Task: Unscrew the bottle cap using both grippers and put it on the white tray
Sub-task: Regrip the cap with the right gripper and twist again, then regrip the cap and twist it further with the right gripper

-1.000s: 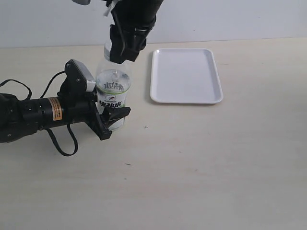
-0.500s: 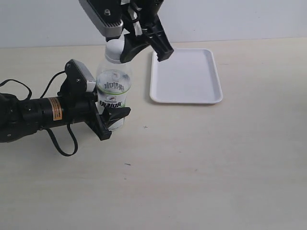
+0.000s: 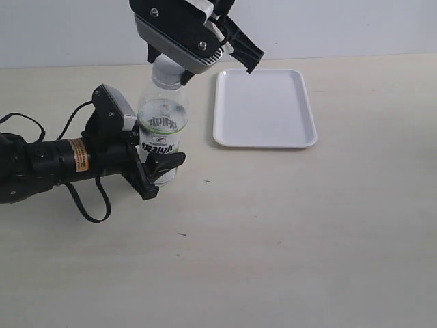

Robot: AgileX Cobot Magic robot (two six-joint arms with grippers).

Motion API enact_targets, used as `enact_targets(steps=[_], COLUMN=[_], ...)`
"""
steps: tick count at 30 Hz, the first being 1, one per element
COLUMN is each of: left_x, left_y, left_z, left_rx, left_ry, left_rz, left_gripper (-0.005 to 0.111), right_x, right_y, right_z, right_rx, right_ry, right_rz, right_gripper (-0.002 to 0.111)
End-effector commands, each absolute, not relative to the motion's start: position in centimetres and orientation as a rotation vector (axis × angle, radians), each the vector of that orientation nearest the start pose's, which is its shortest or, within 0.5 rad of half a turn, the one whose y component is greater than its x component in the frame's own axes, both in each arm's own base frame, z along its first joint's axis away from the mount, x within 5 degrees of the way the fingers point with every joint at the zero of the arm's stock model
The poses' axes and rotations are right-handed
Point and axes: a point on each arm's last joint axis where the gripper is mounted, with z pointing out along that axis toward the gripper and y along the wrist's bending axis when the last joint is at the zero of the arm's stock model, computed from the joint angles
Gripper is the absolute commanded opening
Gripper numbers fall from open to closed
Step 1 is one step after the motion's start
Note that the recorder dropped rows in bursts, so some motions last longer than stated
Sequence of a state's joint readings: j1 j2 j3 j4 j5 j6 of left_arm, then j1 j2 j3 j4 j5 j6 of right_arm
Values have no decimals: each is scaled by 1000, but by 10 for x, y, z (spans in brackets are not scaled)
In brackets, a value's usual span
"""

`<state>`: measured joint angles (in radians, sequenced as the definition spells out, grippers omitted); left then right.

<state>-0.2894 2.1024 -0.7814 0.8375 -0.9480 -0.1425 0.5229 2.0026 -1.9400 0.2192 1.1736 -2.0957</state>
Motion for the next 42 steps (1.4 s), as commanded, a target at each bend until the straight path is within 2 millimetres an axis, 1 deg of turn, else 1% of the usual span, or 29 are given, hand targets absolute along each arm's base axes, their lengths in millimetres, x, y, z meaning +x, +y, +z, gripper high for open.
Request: enact_targets(steps=[1,3,7,9,10,12,17,21,26,29,33,37,42], left_x=[315,315,315,315,315,315,315,315,315,315,315,315,315], left_y=[-152,-152,-152,-152,-152,-152,-152,-152,-152,-152,-152,-152,-152], left_z=[88,88,88,88,88,88,88,88,88,88,88,88,88], left_rx=[1032,1032,1032,1032,1032,1032,1032,1032,1032,1032,1032,1032,1034], left_ry=[1680,1680,1680,1680,1680,1680,1680,1680,1680,1680,1680,1680,1679], left_rz=[-591,-591,-591,-591,-591,-591,-591,-591,-591,-591,-591,-591,-592], left_gripper=[0,0,0,0,0,0,0,0,0,0,0,0,0], right_x=[372,372,372,372,372,372,371,370,369,369,368,368,368], right_y=[236,236,236,236,236,236,235,234,234,234,234,234,234], right_z=[310,310,311,311,311,311,313,317,321,321,320,320,320], right_rx=[-2596,-2595,-2591,-2581,-2574,-2557,-2482,-2342,-1977,-1793,-1590,-1471,-1256], right_ry=[718,718,720,751,771,820,994,1260,1764,1959,2144,2238,2380], right_rz=[-202,-201,-204,-197,-192,-180,-141,-75,74,141,210,246,312], right_gripper=[9,18,50,64,69,74,75,75,75,75,75,75,75])
